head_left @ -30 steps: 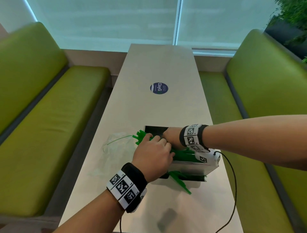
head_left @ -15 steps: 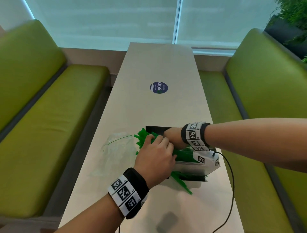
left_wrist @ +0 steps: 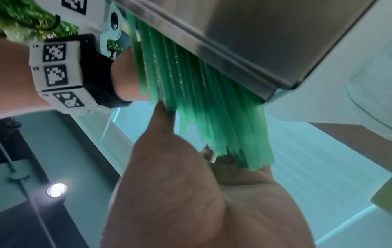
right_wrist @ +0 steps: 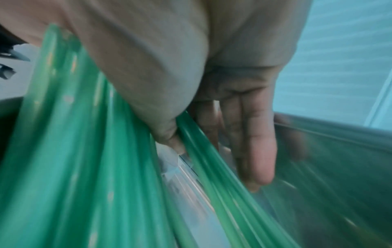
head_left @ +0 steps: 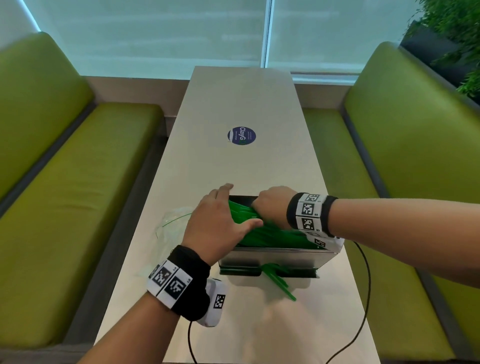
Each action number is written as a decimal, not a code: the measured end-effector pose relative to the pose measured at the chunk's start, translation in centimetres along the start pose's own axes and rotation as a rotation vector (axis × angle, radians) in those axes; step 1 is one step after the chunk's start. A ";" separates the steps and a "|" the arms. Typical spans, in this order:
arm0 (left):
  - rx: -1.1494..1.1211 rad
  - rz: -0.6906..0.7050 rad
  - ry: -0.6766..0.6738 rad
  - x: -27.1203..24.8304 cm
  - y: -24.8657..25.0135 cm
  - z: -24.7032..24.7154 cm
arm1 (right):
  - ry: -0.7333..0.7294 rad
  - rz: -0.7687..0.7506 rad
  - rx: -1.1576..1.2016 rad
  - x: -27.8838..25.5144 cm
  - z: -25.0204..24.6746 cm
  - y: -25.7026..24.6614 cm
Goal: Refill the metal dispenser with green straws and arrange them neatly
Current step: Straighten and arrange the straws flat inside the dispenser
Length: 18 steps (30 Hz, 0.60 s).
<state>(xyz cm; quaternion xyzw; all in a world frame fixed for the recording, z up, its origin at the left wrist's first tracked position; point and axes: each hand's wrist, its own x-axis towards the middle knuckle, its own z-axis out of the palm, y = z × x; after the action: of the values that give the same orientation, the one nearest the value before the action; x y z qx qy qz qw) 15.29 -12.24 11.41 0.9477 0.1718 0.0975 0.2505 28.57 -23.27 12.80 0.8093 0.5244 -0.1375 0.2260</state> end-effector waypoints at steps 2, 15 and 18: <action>-0.104 -0.033 -0.011 -0.2 -0.3 -0.6 | -0.034 0.010 0.098 -0.2 -0.1 0.2; -0.551 -0.015 -0.032 -0.7 -1.3 0.0 | 0.171 0.005 0.749 -2.4 0.2 2.7; -0.420 0.021 -0.058 -0.7 -1.3 0.3 | 0.227 0.047 0.887 -2.5 -0.1 2.9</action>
<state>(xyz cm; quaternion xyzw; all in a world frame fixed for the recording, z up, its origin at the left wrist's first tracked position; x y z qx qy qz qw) 14.39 -11.53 10.46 0.8788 0.1306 0.1064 0.4464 30.18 -26.24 14.70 0.8495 0.4179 -0.2541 -0.1979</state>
